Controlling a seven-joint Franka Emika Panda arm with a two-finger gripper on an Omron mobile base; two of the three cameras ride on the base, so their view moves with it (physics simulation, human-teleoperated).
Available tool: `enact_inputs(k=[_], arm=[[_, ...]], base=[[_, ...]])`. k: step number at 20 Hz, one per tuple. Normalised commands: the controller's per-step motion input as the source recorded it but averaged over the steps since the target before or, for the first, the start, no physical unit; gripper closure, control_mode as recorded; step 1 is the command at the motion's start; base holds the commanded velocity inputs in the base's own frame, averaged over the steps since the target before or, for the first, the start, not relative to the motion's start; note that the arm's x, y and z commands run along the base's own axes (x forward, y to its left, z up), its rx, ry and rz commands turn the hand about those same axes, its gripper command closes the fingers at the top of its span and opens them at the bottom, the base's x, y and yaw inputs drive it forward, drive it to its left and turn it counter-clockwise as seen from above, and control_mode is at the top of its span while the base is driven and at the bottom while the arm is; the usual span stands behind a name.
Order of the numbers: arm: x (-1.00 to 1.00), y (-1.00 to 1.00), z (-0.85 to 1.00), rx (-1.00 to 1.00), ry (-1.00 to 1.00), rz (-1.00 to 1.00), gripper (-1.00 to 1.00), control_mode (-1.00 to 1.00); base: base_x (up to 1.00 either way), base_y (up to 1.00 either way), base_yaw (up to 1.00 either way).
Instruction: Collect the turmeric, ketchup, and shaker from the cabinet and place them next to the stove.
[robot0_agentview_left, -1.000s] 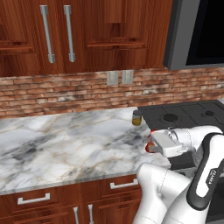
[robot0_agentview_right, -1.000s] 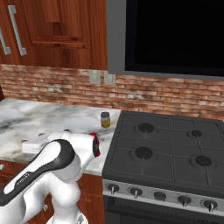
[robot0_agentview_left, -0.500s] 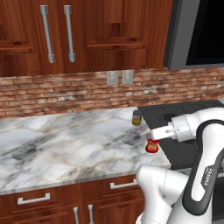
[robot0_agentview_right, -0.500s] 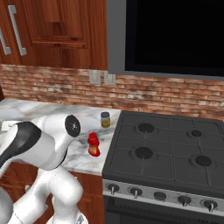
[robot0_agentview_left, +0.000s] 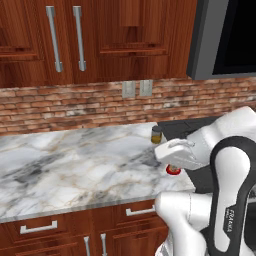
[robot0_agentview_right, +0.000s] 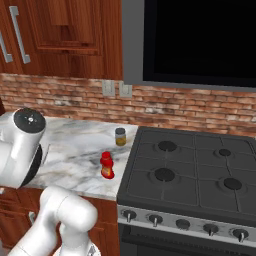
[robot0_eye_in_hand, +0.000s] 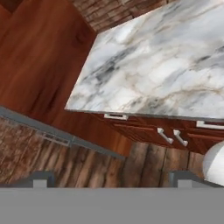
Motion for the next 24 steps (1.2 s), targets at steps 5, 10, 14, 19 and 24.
enact_inputs(k=[5,10,14,19,24], arm=[[-0.56,0.4,-0.52,-0.08,0.05,-0.23,-1.0,-1.0],[-0.25,0.25,-0.32,-0.05,0.11,-0.02,-1.0,-1.0],[-0.16,0.41,-0.24,-0.1,0.0,0.02,-1.0,-1.0],[-0.23,0.5,-0.23,-0.14,-0.01,0.05,-1.0,-1.0],[-0.35,0.41,-0.23,-0.09,0.0,0.01,-1.0,1.0]], base=[[0.0,0.0,0.0],[0.0,0.0,0.0],[0.0,0.0,0.0],[0.0,0.0,0.0],[-0.14,0.11,0.0]])
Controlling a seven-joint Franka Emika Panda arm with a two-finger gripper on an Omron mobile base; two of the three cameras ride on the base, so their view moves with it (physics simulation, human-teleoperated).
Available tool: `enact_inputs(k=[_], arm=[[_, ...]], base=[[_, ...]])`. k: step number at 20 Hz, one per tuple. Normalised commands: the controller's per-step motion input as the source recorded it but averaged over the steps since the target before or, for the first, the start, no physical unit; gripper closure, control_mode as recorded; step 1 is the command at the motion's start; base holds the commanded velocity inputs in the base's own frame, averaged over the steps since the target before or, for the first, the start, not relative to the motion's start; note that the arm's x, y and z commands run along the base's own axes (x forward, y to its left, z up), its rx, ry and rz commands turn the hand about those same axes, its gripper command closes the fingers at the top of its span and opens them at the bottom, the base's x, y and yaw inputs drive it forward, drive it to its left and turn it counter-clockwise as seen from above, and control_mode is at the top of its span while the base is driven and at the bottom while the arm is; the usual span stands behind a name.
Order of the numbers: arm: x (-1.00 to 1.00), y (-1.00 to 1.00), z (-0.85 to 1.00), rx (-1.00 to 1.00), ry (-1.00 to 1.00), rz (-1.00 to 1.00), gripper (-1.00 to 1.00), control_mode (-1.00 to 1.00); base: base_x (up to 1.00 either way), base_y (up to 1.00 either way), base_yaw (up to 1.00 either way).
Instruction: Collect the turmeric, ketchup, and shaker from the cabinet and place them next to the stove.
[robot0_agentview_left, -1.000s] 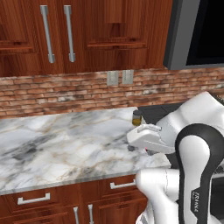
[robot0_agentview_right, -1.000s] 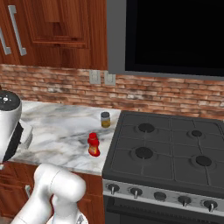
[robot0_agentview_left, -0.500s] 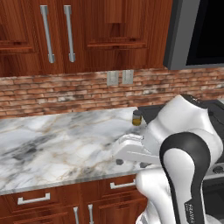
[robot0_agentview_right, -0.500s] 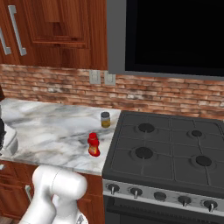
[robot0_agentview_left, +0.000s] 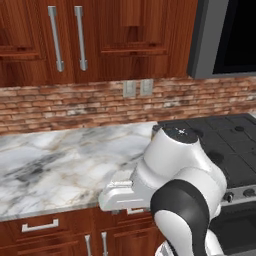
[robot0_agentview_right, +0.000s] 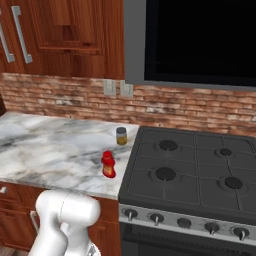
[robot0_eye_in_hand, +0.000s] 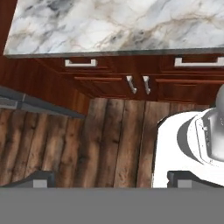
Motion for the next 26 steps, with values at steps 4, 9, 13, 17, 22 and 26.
enact_inputs(k=[4,9,13,17,22,26], arm=[[0.0,0.0,0.0,0.0,0.0,0.0,-1.0,1.0],[0.0,0.0,0.0,0.0,0.0,0.0,-1.0,1.0],[0.0,0.0,0.0,0.0,0.0,0.0,-1.0,1.0],[0.0,0.0,0.0,0.0,0.0,0.0,-1.0,1.0],[0.0,0.0,0.0,0.0,0.0,0.0,-1.0,1.0],[0.0,0.0,0.0,0.0,0.0,0.0,-1.0,1.0]], base=[[-0.77,0.64,0.0],[-0.75,0.88,0.0],[-0.76,0.99,-0.02],[-0.65,1.0,-0.05],[-0.08,1.0,-0.12],[0.0,0.99,-0.09]])
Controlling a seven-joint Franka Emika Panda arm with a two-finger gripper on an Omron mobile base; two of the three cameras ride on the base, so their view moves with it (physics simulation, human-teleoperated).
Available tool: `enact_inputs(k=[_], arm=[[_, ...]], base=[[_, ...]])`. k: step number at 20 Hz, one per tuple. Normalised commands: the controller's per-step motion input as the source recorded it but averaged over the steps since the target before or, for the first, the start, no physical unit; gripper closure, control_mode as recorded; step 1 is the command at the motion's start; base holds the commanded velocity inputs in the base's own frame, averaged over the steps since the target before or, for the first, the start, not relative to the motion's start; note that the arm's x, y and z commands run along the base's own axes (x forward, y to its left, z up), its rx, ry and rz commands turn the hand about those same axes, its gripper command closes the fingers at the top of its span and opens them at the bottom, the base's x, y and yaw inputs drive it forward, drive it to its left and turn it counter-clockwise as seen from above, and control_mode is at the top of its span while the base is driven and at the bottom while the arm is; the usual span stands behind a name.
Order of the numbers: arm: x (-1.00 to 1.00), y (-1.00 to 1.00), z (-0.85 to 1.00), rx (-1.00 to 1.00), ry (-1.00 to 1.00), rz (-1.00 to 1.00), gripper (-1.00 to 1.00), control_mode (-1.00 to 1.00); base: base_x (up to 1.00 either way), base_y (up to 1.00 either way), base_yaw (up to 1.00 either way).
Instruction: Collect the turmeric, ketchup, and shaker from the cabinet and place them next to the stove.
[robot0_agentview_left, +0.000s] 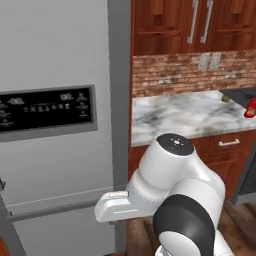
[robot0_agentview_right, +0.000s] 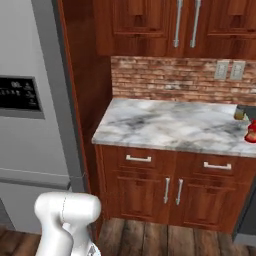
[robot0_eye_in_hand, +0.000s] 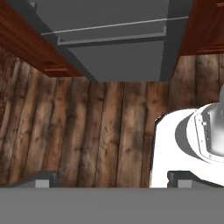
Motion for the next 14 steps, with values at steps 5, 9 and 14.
enact_inputs(k=[5,9,14], arm=[[0.0,0.0,0.0,0.0,0.0,0.0,-1.0,1.0],[0.0,0.0,0.0,0.0,0.0,0.0,-1.0,1.0],[0.0,0.0,0.0,0.0,0.0,0.0,-1.0,1.0]], base=[[0.0,1.0,-0.08],[0.0,0.98,-0.06],[0.0,0.94,-0.06]])
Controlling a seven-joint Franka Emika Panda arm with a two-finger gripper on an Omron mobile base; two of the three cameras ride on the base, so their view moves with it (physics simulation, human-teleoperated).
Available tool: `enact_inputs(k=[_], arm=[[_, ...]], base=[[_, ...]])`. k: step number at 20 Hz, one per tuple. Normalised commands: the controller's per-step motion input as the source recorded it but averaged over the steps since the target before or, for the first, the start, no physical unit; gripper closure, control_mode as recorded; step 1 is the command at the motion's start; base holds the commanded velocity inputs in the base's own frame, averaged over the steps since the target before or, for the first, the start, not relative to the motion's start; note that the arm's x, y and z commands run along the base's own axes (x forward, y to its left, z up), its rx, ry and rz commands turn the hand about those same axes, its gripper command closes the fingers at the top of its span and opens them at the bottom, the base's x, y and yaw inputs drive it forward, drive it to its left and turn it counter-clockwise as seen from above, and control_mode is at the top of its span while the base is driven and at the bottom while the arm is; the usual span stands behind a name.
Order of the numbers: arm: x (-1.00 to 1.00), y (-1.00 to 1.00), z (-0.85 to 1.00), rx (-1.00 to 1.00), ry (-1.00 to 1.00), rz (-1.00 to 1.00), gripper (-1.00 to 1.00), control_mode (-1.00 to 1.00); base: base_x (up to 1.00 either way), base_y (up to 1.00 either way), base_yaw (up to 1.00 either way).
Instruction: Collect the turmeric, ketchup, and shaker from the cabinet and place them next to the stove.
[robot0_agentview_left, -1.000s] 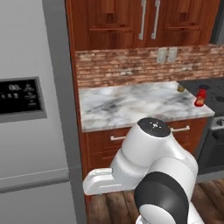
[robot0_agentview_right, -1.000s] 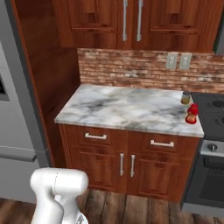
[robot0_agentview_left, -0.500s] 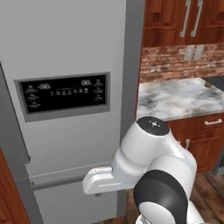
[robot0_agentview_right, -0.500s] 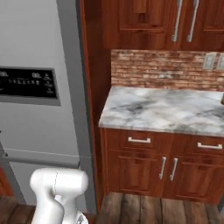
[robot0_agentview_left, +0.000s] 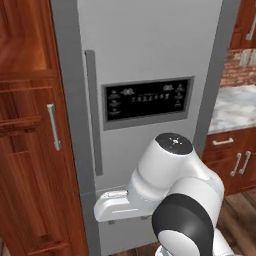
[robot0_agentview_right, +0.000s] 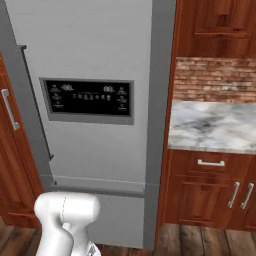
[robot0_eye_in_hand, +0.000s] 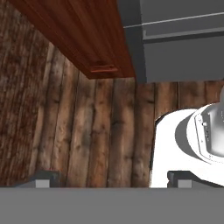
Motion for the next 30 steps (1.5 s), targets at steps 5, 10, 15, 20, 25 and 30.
enact_inputs(k=[5,10,15,20,25,30], arm=[[0.0,0.0,0.0,0.0,0.0,0.0,-1.0,1.0],[0.0,0.0,0.0,0.0,0.0,0.0,-1.0,1.0],[0.0,0.0,0.0,0.0,0.0,0.0,-1.0,1.0],[0.0,0.0,0.0,0.0,0.0,0.0,-1.0,1.0],[0.0,0.0,0.0,0.0,0.0,0.0,-1.0,1.0],[0.0,0.0,0.0,0.0,0.0,0.0,-1.0,1.0]], base=[[0.05,0.85,-0.07],[0.27,0.42,-0.08],[0.44,0.1,-0.03],[0.55,0.16,-0.02],[0.41,0.59,-0.01],[0.33,0.46,0.0]])
